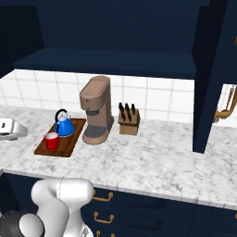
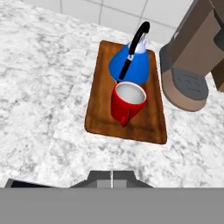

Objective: Pick the kettle from the counter and place it on the tray. Then pick the mug from the cabinet and place it on the tray. Then close the cabinet doors.

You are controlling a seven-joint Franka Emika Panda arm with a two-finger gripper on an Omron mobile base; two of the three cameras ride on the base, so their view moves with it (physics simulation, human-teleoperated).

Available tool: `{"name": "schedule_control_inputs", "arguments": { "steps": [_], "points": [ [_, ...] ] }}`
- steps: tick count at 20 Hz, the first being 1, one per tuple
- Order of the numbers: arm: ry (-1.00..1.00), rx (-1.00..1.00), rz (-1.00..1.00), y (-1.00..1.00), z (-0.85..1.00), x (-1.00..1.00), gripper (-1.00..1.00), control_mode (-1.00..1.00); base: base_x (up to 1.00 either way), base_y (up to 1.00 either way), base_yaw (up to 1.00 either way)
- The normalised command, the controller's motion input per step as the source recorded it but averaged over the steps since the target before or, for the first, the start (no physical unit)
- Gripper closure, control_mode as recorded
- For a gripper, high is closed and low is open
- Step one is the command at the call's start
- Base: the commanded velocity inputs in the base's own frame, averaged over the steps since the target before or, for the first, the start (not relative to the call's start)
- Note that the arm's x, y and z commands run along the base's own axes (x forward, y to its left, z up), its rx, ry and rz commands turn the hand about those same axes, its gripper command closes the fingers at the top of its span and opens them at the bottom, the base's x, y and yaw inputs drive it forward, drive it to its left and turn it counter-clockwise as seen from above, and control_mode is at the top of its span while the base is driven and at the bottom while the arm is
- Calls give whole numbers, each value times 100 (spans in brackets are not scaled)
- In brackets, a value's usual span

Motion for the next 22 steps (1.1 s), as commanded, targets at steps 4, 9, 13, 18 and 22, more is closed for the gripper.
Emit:
{"name": "schedule_control_inputs", "arguments": {
  "steps": [4, 9, 13, 18, 22],
  "points": [
    [-12, -4, 0, 0, 0, -47, 100, -100, 0, 0, 0],
    [-13, -9, 0, 12, 0, -45, 100, -100, 0, 0, 0],
    [0, -11, -9, 39, 0, -5, 100, -100, 0, 0, 0],
    [0, -10, -16, 48, 0, 0, 100, -100, 0, 0, 0],
    [0, -8, -19, 44, 0, -4, 100, -100, 0, 0, 0]
  ]
}}
